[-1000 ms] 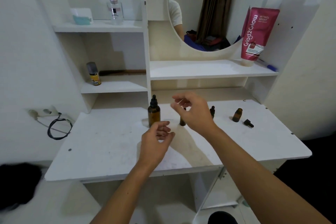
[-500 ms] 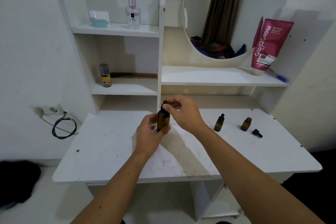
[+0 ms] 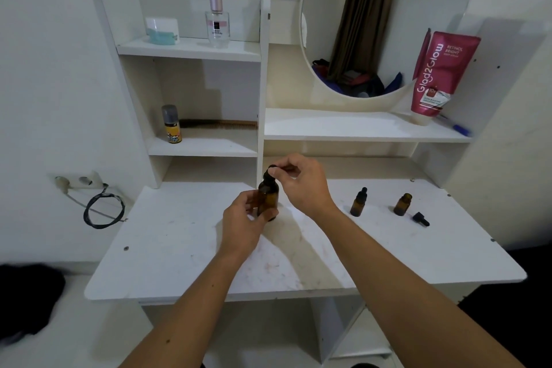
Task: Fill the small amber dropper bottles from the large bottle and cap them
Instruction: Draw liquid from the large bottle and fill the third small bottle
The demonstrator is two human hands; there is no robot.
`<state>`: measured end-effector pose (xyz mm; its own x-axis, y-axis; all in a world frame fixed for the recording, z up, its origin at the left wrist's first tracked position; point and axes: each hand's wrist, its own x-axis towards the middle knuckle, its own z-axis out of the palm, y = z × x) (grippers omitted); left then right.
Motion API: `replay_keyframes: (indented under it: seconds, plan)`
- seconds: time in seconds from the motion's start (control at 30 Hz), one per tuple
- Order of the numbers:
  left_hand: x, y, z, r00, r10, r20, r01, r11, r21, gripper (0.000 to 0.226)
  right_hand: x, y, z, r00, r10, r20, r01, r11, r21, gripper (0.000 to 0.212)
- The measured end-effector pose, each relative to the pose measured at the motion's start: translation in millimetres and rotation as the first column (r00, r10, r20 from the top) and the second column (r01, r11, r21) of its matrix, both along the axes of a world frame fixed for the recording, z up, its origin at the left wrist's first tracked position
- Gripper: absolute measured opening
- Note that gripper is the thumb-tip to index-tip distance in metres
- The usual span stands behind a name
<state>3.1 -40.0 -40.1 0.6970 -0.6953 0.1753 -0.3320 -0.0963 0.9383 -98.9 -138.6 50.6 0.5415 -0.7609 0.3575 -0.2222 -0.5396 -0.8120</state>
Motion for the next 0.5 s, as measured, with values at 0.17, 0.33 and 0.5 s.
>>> replay_keyframes:
  seconds: [0.17,0.33,0.5]
  plan:
    - [-4.3,1.2,3.6,1.0,0.007,0.002,-0.007,1.0,0.012,0.052,-1.7,-1.2,12.4,0.999,0.021,-0.043,-0.02,0.999,0.03,0.011]
    - [-7.8,4.1,7.3,1.0,0.011,0.022,-0.012,1.0,0.022,0.055,-8.5,-1.8,36.3,0.995,0.025,0.095,-0.024,1.0,-0.007,0.014]
    - [-12.8,3.3,5.1,0.997,0.081,0.0,-0.081,0.996,0.041,0.067,-29.1,-3.0,61.5,0.967,-0.005,0.253,0.015,0.999,-0.036,0.016]
